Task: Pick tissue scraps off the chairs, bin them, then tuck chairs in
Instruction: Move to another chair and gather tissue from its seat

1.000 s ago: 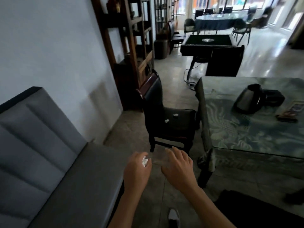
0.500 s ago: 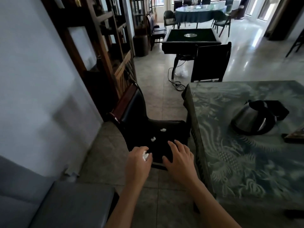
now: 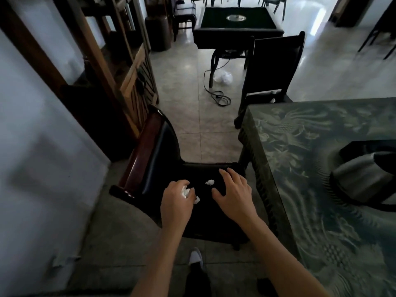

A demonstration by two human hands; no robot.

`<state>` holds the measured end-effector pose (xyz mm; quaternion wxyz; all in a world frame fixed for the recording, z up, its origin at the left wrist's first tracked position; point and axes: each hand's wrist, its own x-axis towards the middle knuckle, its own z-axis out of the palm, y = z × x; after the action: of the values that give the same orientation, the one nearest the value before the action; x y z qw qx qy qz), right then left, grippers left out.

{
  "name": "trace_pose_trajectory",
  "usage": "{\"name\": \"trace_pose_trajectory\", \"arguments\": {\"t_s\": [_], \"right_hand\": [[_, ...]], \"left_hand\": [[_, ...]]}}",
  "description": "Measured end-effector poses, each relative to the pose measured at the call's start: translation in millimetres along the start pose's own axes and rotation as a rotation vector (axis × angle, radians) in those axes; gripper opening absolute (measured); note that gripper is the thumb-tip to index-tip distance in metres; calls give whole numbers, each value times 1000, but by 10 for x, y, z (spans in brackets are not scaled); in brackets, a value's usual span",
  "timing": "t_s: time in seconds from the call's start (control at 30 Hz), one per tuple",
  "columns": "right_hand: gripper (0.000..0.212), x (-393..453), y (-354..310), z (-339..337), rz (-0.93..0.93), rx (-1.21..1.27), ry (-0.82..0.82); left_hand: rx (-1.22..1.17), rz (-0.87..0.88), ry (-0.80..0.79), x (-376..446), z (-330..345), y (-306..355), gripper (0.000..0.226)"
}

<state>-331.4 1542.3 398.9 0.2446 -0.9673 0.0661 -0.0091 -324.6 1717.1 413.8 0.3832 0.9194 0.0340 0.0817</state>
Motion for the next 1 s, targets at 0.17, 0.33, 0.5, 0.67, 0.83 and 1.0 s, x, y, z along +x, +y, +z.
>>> {"name": "trace_pose_trajectory", "arguments": {"t_s": [0.17,0.33,0.5,0.67,0.83,1.0], "right_hand": [[67,768,-56,162,44,0,-13],[65,1342,-9,309,67,50,-51],[66,1729,149,700,58,66,-173],[66,1902,417,1314,88,114,-300],[66,1860,734,1953,118,162,-392],[65,1820,971,2591,168,192,-480]], "left_hand": [[-14,-10,-48,836,200,-151,27],[-68,-59,-76,1348,460,-270,27],[-176,-268,-90,1609,893,-575,25],[-200,-411,-109,1652,1366,-1138,22],[-208,-537,-158,1517,1847,-1676,19],[-348,-767,-107,1339,2309,-2124,10]]}}
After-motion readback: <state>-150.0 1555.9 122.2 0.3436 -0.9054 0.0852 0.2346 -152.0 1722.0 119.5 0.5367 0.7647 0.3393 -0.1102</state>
